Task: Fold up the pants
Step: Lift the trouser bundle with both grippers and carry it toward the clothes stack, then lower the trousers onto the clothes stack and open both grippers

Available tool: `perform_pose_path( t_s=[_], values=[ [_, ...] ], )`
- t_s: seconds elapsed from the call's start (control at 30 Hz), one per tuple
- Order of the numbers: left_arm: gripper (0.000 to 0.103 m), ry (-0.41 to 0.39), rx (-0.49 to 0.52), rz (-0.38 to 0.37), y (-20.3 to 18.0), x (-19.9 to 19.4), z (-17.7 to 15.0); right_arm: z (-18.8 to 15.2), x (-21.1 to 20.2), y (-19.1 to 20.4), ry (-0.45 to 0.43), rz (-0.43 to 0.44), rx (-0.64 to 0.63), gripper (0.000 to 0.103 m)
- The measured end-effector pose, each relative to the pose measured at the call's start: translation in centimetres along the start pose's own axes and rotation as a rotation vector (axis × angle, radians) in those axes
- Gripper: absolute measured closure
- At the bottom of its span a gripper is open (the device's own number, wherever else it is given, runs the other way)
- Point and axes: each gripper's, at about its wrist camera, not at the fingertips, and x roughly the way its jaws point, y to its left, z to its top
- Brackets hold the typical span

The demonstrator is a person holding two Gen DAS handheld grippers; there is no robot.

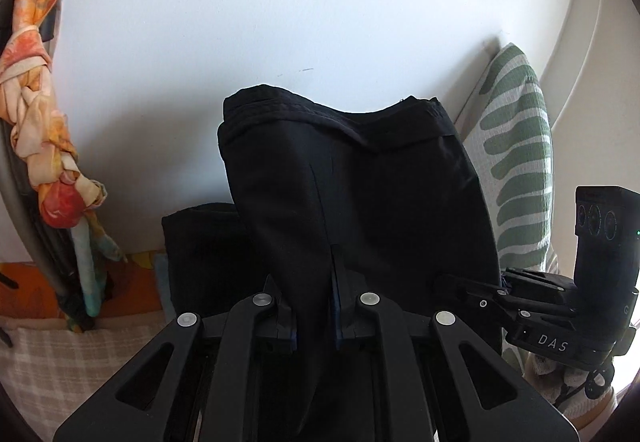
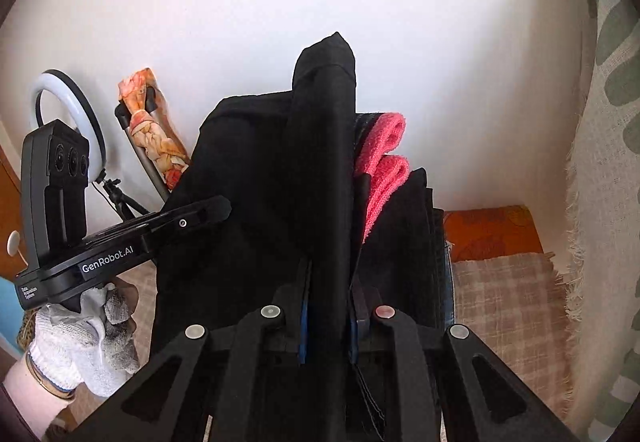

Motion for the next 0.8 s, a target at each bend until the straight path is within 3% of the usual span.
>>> perform_pose_path(
  t_s=[0.1, 0.2, 0.43, 0.5, 0.57, 0.8],
  values=[
    [0.078, 0.026, 0.029, 0.145, -0.1, 1.3, -0.3, -0.1, 1.8, -0.6, 0.018, -0.18, -0.014, 0.076],
    [0.049, -0.014, -0.017, 0.18, 0.8, 0.6, -0.4, -0.2, 1.8, -1.3, 0.004, -0.252, -0.02, 0.071],
    [0.049, -0.046, 0.011, 0.174, 0.9, -2.9, -0.1, -0.7, -0.7, -0.9, -0.037, -0.27, -0.019, 0.063],
    [0.049, -0.055, 0.01, 0.16, 0.6, -4.0, -0.3, -1.0, -1.7, -0.6, -0.057, -0.257, 0.009, 0.058],
    [0.049, -0.057, 0.012, 0.159, 0.5, -5.3, -0.6, -1.3, -2.8, 0.0, -0.082, -0.245, 0.029, 0.042],
    [0.041, -0.069, 0.038, 0.154, 0.0, -10.3, -2.4, -3.2, -6.1, 4.0, -0.13, -0.272, 0.019, 0.027]
  ],
)
